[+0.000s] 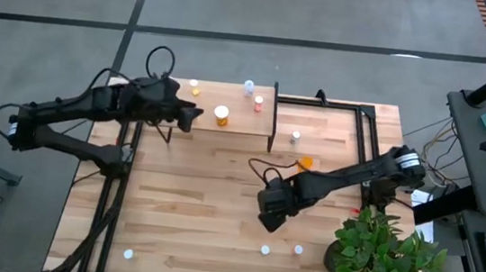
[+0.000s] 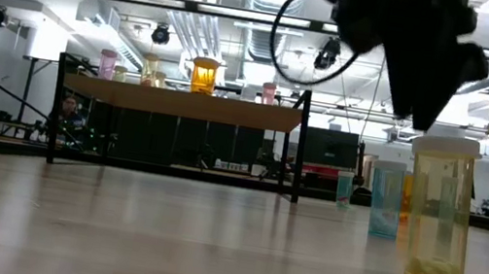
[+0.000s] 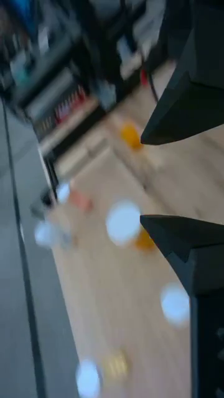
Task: Pick and place medicine bottles onto shelf by color
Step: Put the blue pill bottle on the shelf
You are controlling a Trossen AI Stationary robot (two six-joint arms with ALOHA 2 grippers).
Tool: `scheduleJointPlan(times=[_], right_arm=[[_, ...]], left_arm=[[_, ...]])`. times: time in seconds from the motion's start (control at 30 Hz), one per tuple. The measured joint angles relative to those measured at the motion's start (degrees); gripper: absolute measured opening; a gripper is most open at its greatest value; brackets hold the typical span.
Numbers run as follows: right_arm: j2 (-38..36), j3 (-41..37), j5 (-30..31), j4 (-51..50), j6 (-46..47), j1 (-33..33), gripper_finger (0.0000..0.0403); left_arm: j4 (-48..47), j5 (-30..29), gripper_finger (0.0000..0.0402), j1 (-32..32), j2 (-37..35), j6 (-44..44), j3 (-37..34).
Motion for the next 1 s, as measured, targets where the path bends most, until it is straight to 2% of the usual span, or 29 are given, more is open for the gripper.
scheduleJointPlan(times=[0.2, 0.43, 0.73, 1.0], right_arm=[[5.7, 0.0, 2.1, 2.2, -2.4, 0.0, 0.0191], [8.6, 0.0, 2.5, 3.4, -3.1, 0.0, 0.0185], [7.1, 0.3, 2.6, 2.6, -5.1, 0.1, 0.0094], [2.9, 3.2, 1.1, 0.1, -10.5, -0.4, 0.0102]], left_arm=[[7.7, 0.2, 0.0178, -5.6, -0.2, 0.1, 0.2], [13.0, 0.1, 0.0178, -9.2, -0.9, 0.1, 0.5], [16.4, 0.1, 0.0178, -15.8, -1.0, 0.1, 0.5], [23.8, 0.0, 0.0178, -23.6, -0.5, 0.2, -0.4]])
